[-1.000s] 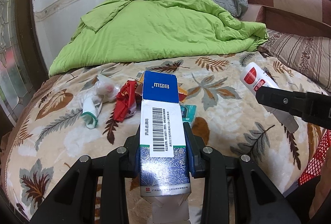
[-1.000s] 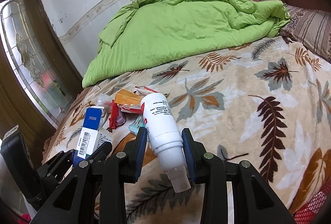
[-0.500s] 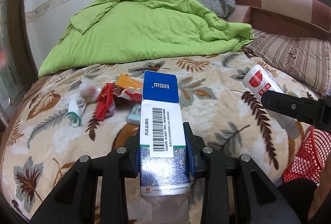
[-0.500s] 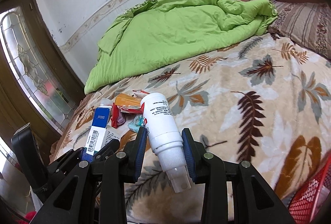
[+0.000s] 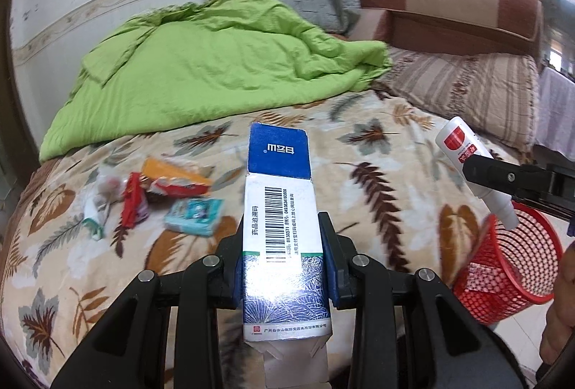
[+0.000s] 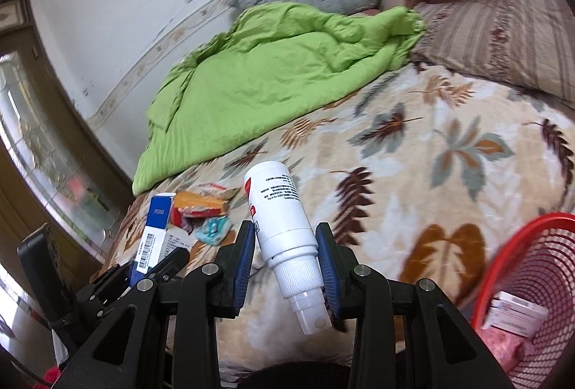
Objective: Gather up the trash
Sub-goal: 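Carry both items to the red wastebasket and open both grippers over it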
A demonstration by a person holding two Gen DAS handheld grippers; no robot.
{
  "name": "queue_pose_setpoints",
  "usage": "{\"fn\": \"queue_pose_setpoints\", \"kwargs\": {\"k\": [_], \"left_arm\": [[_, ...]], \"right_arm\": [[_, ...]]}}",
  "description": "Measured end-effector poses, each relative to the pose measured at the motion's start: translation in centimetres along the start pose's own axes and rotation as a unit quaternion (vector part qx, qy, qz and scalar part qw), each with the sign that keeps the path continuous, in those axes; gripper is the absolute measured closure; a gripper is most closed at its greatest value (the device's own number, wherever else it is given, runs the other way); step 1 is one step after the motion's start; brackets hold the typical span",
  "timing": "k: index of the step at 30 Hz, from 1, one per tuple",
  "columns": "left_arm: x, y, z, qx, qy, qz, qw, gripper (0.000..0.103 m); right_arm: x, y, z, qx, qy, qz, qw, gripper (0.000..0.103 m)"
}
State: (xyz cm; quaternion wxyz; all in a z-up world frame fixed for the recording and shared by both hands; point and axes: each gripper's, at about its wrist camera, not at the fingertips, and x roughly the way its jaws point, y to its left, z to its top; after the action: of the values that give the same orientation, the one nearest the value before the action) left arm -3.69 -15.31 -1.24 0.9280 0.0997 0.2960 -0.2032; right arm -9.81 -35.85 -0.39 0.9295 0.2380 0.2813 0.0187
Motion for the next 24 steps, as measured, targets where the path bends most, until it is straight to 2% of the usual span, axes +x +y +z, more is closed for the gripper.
{"fn": "queue_pose_setpoints", "kwargs": {"k": [8,12,17,20,24], "left_arm": [[-1.2,-5.4,1.5,0.037,0.006,-0.068,0.997,0.071],[-1.0,-8.5,2.6,0.047,0.028,-0.132,0.9898,0.071],[0.2,-13.2,3.6,0.051,0.073,-0.22,0.9714,0.071],[1.3,-16.6,3.6,0.056,0.112,-0.273,0.954,0.071],[2.2,-20.3,3.0,0.069,0.139,-0.298,0.9419,0.071]], "right_arm": [[-5.0,-5.5,0.4,0.038,-0.032,-0.045,0.998,0.066],[-8.3,-9.9,0.1,0.078,-0.047,-0.083,0.992,0.066],[-11.1,-14.5,-0.6,0.121,-0.058,-0.125,0.983,0.066],[-11.9,-16.8,-1.2,0.144,-0.055,-0.14,0.978,0.065],[-12.4,-18.5,-2.0,0.159,-0.051,-0.15,0.975,0.065]]}}
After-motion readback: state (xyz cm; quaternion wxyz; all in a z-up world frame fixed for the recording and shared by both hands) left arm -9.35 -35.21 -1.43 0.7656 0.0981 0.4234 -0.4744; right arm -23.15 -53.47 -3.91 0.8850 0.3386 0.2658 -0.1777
